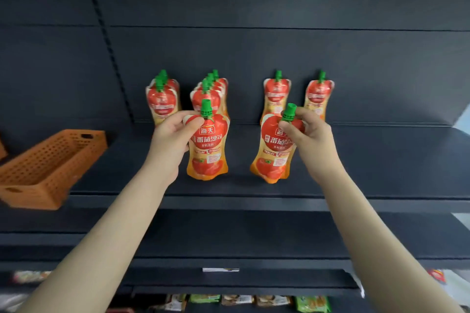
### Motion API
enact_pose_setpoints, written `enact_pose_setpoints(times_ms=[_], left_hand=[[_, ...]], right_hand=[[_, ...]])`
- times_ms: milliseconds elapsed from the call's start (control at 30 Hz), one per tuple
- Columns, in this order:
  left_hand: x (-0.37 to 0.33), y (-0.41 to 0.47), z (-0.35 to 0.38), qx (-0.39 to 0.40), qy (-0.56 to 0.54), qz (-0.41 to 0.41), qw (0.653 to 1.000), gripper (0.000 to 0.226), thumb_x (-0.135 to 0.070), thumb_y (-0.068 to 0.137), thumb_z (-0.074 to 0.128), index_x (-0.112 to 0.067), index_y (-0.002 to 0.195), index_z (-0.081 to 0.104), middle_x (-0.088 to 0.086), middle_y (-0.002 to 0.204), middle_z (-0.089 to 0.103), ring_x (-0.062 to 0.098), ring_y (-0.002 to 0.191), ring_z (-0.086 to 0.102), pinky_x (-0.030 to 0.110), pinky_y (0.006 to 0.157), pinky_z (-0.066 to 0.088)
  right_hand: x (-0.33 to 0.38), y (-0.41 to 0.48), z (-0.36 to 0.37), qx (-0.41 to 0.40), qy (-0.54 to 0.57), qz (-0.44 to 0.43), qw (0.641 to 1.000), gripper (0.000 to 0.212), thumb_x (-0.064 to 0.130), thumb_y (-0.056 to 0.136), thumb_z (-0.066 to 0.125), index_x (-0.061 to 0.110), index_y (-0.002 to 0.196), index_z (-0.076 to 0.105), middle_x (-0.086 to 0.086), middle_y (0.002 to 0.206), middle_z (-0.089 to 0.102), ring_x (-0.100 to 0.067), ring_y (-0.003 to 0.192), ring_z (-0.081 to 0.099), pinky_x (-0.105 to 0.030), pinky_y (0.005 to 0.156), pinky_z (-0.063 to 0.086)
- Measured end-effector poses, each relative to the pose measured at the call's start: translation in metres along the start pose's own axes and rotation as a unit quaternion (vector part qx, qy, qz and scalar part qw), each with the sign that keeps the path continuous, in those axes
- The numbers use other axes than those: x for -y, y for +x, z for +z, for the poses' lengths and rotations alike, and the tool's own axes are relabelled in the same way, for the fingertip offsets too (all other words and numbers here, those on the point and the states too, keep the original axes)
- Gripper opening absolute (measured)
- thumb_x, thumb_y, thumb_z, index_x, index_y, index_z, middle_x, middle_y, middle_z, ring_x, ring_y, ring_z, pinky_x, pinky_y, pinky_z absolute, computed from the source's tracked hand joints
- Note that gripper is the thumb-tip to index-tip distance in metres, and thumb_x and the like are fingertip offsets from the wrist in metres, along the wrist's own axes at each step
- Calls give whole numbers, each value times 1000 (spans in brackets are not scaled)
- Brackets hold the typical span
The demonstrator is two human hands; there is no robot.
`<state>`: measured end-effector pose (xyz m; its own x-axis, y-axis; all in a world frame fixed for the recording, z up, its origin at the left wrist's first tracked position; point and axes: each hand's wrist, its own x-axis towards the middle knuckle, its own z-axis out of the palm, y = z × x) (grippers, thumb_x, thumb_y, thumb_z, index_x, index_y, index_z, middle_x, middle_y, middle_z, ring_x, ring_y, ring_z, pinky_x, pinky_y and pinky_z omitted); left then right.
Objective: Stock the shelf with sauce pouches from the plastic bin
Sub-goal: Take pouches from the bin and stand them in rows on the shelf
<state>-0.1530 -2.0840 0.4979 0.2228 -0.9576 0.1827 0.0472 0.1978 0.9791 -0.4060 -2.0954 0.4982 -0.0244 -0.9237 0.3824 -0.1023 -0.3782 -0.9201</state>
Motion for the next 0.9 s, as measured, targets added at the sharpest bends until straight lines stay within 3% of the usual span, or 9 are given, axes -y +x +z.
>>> enact_pose_setpoints(times_ms=[100,233,367,600,733,900], left_hand=[[5,23,-27,-21,4,-8,1000,19,-25,90,67,-20,108,69,-5,104,74,12,99,70,33,79,54],[16,47,-51,-47,6,-27,999,17,-26,91,65,-21,107,69,-4,106,74,14,103,69,42,90,54],[27,61,-64,-53,8,-34,998,16,-25,92,64,-22,107,68,-4,106,74,13,102,69,45,93,54],[48,64,-74,-6,-6,-7,1000,29,-22,90,66,-19,119,62,-3,116,71,14,109,66,39,94,52],[73,58,-82,55,89,-10,994,44,-22,86,71,-31,126,54,-15,118,68,1,110,63,28,91,52],[106,50,-104,123,269,-41,954,46,-28,86,72,-35,125,49,-17,120,63,1,110,60,25,93,49]], right_hand=[[-5,19,36,28,-5,-6,1000,21,15,91,66,19,111,65,-2,101,71,-14,97,68,-27,81,57],[-15,45,70,58,11,-12,998,18,12,90,67,21,106,67,9,89,71,-5,88,69,-20,73,55],[-30,62,93,82,22,-1,996,21,12,89,68,21,107,66,10,94,73,-3,90,70,-17,71,53],[-55,64,116,71,80,42,993,34,14,87,69,18,119,58,-4,112,71,-16,101,70,-33,82,59],[-72,49,115,83,60,78,992,33,22,90,66,20,121,58,4,113,71,-11,105,68,-29,85,57],[-100,23,113,112,-90,109,984,33,28,89,66,29,119,54,18,111,65,9,100,61,-11,82,52]])
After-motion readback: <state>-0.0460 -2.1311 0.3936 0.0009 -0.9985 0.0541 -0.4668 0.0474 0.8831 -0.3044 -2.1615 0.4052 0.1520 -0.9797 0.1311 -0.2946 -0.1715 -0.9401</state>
